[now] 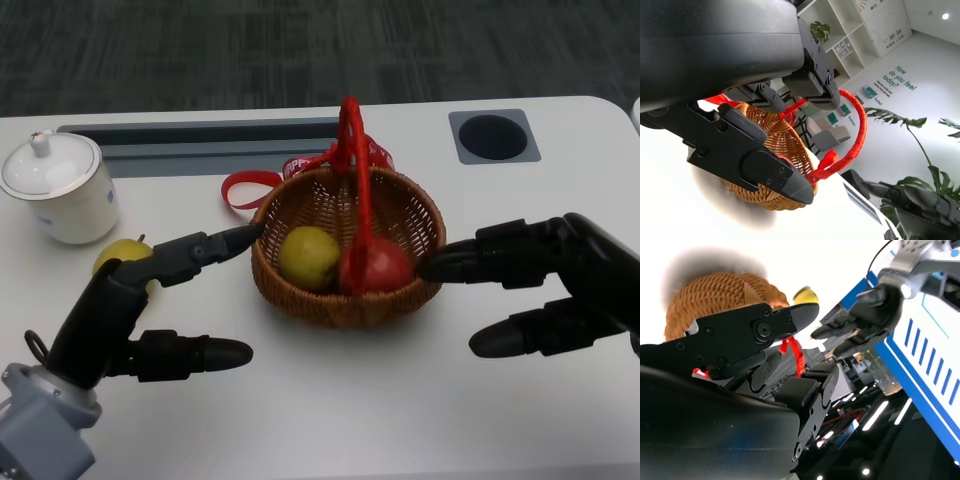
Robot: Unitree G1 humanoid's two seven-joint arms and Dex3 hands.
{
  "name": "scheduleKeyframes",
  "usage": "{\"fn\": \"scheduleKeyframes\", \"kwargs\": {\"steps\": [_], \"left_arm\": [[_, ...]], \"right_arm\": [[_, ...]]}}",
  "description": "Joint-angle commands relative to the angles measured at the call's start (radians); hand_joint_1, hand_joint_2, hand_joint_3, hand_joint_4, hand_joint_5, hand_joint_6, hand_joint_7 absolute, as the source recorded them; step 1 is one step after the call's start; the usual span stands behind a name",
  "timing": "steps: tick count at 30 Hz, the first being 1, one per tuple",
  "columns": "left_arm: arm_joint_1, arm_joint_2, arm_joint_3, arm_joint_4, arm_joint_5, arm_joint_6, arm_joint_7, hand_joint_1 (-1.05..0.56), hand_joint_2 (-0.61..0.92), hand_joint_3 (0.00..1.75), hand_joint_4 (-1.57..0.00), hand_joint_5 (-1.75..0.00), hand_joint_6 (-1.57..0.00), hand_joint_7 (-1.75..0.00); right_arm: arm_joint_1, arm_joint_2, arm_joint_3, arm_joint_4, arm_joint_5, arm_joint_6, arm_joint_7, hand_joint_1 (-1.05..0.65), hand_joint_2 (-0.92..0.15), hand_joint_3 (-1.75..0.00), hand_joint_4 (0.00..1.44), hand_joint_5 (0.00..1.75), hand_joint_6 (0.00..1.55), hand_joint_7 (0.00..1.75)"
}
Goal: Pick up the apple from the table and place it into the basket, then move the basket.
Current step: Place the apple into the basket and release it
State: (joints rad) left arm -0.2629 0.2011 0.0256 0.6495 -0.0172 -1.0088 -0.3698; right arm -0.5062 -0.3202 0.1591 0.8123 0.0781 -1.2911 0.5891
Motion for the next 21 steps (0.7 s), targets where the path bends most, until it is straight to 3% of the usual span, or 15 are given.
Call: {"fn": "scheduleKeyframes", "kwargs": {"steps": [1,9,21], "left_arm": [[0.034,0.012,0.004,-0.024,-0.014,-0.01,0.013,-0.65,0.8,0.0,-0.69,-0.04,-0.67,-0.03],[0.07,0.01,-0.011,-0.052,-0.06,0.007,-0.013,-0.64,0.78,0.0,-0.73,-0.03,-0.69,-0.02],[0.084,0.002,-0.025,-0.071,-0.06,0.017,0.001,-0.64,0.78,0.0,-0.74,-0.02,-0.71,-0.01]], "right_arm": [[-0.06,-0.016,-0.001,0.07,-0.03,0.011,0.008,-0.55,-0.92,-0.04,0.76,0.0,0.68,0.0],[-0.207,-0.001,-0.004,0.238,-0.183,0.019,-0.06,-0.62,-0.92,-0.05,0.75,0.0,0.66,0.0],[-0.364,0.017,0.056,0.352,-0.393,0.068,-0.199,-0.62,-0.91,-0.02,0.82,0.02,0.72,0.01]]}}
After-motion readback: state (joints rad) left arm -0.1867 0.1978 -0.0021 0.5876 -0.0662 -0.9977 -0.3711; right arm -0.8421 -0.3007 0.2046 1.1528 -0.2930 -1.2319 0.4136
